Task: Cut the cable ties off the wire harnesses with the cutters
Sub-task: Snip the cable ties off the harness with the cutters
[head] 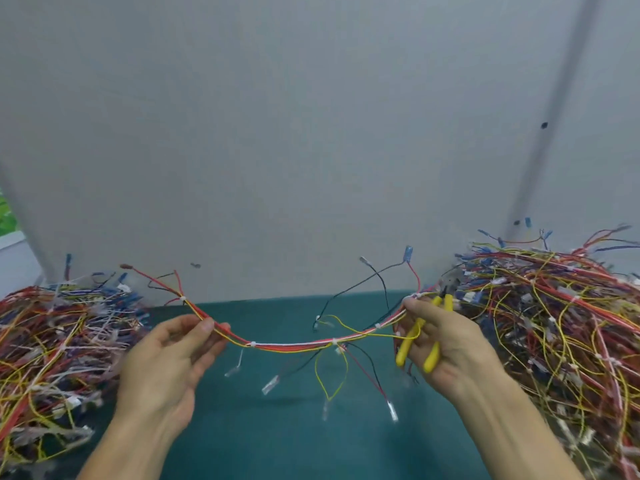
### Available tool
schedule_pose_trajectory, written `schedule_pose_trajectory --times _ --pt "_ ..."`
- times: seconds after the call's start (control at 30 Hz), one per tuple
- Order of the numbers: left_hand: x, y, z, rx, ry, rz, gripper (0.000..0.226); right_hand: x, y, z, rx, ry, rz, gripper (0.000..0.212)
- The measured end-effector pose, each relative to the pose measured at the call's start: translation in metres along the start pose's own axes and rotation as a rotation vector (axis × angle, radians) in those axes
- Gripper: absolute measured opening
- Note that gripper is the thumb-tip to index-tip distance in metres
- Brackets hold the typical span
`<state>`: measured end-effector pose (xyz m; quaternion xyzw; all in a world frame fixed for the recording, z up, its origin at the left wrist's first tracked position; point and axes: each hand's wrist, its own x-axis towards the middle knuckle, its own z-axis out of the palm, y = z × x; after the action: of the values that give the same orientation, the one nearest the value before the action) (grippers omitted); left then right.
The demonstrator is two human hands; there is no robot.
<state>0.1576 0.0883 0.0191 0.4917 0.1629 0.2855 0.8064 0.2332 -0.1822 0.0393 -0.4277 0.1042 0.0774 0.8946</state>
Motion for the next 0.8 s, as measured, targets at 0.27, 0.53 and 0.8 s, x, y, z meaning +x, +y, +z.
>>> schedule_pose_trajectory --times 0.27,0.53,0.8 --pt "0.015 -0.015 0.001 -0.053 0.057 -0.044 0.019 0.021 0.007 -0.01 -0.018 0.104 -0.023 0.013" --pt "0.013 -0.018 0.004 0.018 0.016 -0.048 0.023 0.024 0.013 -0.009 -0.125 0.108 -0.102 0.017" --pt "0.009 -0.019 0.01 0.178 -0.038 0.05 0.041 0.009 0.022 0.001 -0.402 0.023 -0.315 0.011"
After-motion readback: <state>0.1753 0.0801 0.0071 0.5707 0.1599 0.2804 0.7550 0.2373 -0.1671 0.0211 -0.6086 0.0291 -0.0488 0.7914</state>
